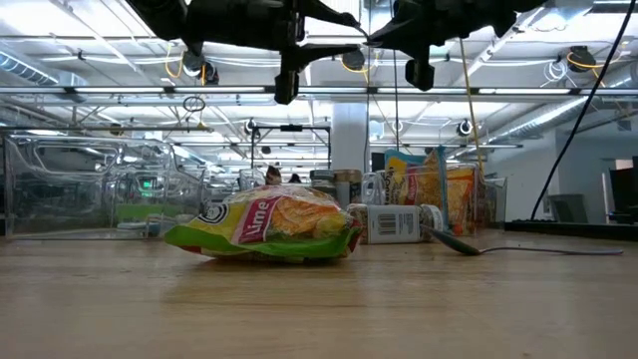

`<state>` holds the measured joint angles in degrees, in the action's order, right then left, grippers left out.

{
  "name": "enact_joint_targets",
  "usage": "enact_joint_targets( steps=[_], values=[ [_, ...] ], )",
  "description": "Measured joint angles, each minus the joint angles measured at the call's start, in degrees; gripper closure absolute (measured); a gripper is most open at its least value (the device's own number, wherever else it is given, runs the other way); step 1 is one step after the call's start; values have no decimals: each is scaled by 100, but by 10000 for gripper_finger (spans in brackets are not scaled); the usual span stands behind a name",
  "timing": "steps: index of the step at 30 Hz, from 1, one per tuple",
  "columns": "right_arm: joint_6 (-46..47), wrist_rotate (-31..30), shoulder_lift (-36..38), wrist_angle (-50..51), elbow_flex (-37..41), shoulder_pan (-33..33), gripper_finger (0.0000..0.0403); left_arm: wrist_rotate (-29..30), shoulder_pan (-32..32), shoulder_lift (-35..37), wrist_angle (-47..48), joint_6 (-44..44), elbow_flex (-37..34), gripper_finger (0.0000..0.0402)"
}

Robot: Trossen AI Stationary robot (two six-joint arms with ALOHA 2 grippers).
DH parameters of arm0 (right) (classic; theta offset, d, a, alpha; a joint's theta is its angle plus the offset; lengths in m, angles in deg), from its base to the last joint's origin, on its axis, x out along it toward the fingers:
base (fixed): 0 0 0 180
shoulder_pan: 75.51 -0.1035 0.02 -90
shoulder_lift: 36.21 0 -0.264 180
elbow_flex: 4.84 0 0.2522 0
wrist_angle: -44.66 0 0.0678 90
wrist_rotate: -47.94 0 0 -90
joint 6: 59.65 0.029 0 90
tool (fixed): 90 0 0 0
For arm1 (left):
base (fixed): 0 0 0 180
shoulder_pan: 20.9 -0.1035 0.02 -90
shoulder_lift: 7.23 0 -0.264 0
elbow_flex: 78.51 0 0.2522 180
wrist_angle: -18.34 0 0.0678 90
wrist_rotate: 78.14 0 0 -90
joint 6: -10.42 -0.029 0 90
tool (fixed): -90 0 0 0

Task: Pick & Place Food Item
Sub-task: Put the right violet spoon into the left transparent bin

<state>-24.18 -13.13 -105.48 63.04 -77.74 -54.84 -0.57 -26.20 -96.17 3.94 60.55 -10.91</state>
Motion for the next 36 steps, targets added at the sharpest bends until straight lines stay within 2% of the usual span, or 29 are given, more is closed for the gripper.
enact_joint_targets(
  steps=[9, 17, 20, 25, 30, 36],
  values=[
    [-113, -345, 0, -9, 0, 42, 403, -153, 0, 0, -10, 20, 0, 279],
    [-167, -361, -2, -9, 0, 42, 403, -257, 0, -2, -33, -91, 0, 282],
    [-175, -359, -2, -11, 0, 42, 403, -262, 0, -3, -31, -180, 1, 308],
    [-193, -346, 2, -53, -2, 40, 403, -232, -47, -8, 22, -269, -4, 387],
    [-198, -486, 2, -216, -4, 39, 399, -229, -122, -20, 4, -315, -7, 392],
    [-165, -469, 0, -886, 0, 91, 353, -184, -122, -7, -92, -490, -4, 398]
  ],
)
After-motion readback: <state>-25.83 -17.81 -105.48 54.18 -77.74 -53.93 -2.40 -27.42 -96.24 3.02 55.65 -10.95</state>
